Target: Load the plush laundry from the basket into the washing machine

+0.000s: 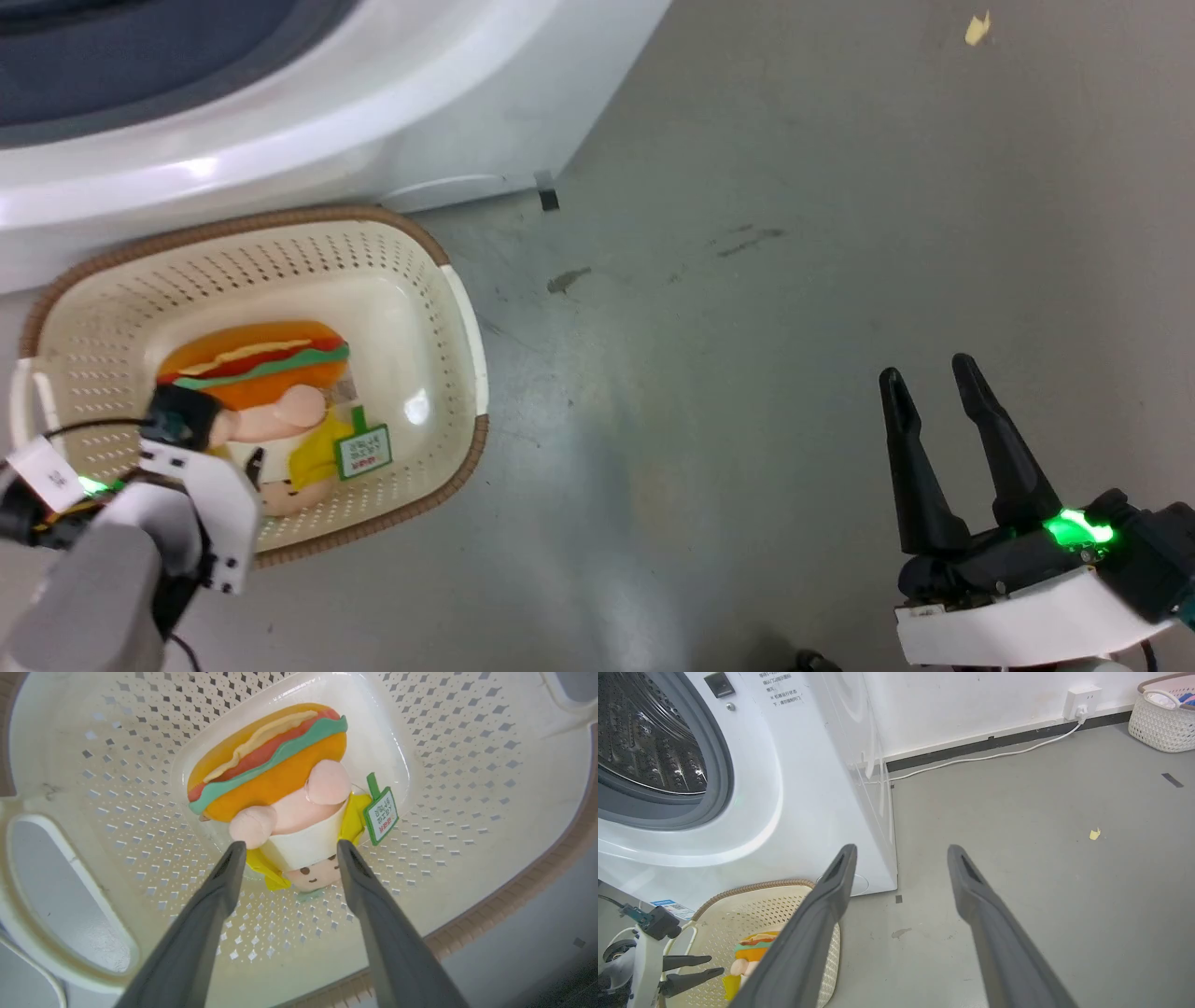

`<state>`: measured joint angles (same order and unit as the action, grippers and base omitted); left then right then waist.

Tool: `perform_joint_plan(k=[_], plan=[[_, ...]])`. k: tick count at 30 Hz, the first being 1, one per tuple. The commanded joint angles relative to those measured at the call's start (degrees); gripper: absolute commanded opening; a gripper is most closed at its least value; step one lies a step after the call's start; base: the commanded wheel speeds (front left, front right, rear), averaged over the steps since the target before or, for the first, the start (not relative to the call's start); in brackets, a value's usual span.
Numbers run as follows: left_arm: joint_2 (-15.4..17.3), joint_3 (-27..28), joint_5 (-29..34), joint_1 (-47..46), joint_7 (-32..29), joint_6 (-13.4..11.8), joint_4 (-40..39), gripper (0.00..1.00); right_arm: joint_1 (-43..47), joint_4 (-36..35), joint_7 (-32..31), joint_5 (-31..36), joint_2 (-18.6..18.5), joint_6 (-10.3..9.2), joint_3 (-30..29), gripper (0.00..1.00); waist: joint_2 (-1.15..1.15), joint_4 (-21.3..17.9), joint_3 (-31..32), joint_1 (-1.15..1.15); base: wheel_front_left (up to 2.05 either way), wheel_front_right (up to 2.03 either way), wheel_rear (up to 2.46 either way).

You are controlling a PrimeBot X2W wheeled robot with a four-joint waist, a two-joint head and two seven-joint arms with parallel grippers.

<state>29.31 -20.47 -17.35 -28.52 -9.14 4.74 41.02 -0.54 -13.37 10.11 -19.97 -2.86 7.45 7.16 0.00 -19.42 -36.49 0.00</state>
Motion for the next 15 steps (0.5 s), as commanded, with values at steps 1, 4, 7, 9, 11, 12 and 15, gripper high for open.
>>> perform_joint_plan(k=[1, 4, 7, 9, 11, 12, 15], plan=[[1.3, -0.9, -0.7, -2.2, -0.5, 0.2, 1.4, 1.0, -0.4, -0.9, 0.6, -0.8, 0.0, 0.02, 0.4, 1.0, 0.0, -0.9, -1.5, 0.0, 0.0, 0.0, 0.0], [2.4, -1.4, -1.3, -4.5, -0.5, 0.2, 2.6, 1.0, -0.2, -1.7, 1.0, -1.7, 0.0, 0.03, 0.8, 1.0, 0.0, -1.5, -3.1, 0.0, 0.0, 0.0, 0.0], [3.3, -2.4, -1.8, -6.8, -1.1, 0.4, 4.1, 1.0, -0.2, -2.2, 1.4, -2.5, 0.0, 0.03, 1.5, 1.0, 0.0, -2.2, -4.7, 0.0, 0.0, 0.0, 0.0], [3.9, -3.3, -1.9, -8.2, -1.8, 0.5, 5.0, 1.0, -0.2, -2.7, 1.6, -3.0, 0.0, 0.03, 2.1, 1.0, 0.0, -2.6, -5.7, 0.0, 0.0, 0.0, 0.0], [4.4, -4.2, -1.9, -9.5, -2.5, 0.5, 6.0, 1.0, -0.2, -3.2, 1.8, -3.5, 0.0, 0.03, 2.5, 1.0, 0.0, -2.9, -6.8, 0.0, 0.0, 0.0, 0.0], [4.7, -4.6, -2.0, -10.2, -2.8, 0.5, 6.4, 1.0, -0.2, -3.5, 2.0, -3.7, 0.0, 0.03, 2.7, 1.0, 0.0, -3.1, -7.3, 0.0, 0.0, 0.0, 0.0], [5.6, -5.6, -2.3, -12.2, -3.3, 0.3, 8.0, 1.0, -0.1, -4.5, 2.3, -4.6, 0.0, 0.03, 3.3, 1.0, 0.0, -3.7, -9.0, 0.0, 0.0, 0.0, 0.0]])
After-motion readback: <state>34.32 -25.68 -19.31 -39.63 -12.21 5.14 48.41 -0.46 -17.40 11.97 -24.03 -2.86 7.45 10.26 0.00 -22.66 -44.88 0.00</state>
